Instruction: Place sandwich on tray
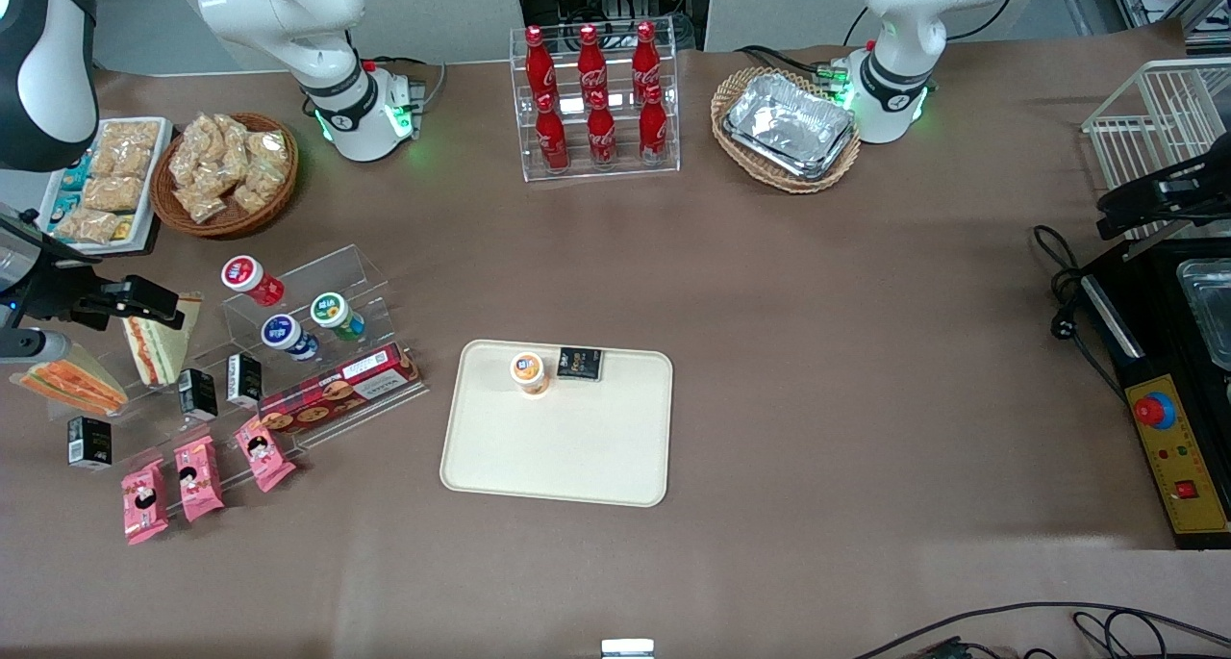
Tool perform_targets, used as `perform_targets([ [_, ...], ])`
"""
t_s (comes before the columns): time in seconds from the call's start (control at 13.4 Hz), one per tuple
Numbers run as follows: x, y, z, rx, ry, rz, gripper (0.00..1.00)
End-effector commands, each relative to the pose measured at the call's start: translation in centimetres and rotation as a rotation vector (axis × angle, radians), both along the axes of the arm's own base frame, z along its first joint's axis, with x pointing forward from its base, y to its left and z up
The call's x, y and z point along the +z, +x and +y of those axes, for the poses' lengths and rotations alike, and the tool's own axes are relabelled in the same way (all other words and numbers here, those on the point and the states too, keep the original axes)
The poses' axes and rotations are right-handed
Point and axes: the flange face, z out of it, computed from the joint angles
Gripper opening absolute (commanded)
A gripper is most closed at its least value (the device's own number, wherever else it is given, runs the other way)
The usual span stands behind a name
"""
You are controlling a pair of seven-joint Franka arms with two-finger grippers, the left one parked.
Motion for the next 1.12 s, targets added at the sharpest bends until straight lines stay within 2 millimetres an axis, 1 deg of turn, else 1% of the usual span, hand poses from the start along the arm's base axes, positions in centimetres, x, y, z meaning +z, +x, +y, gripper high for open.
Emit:
perform_targets([
  [0.0,0.6,0.1,-0.1,-0.003,0.008,-0.017,1.00],
  [0.15,0.5,0.2,0.0,-0.001,0.003,-0.015,1.00],
  [0.37,1.4,0.2,-0.7,-0.011,-0.002,-0.033,1.00],
  [0.52,1.4,0.2,-1.1,-0.012,-0.018,-0.030,1.00],
  [0.6,1.4,0.1,-2.1,-0.026,-0.037,-0.030,1.00],
  [0.67,1.5,0.1,-2.7,-0.035,-0.049,-0.033,1.00],
  [0.75,1.9,0.0,-4.8,-0.069,-0.058,-0.051,1.00],
  [0.82,2.4,0.0,-5.9,-0.097,-0.061,-0.061,1.00],
  [0.9,2.4,0.1,-6.7,-0.172,-0.062,-0.065,1.00],
  [1.05,2.5,0.7,-7.2,-0.419,-0.064,-0.083,1.00],
])
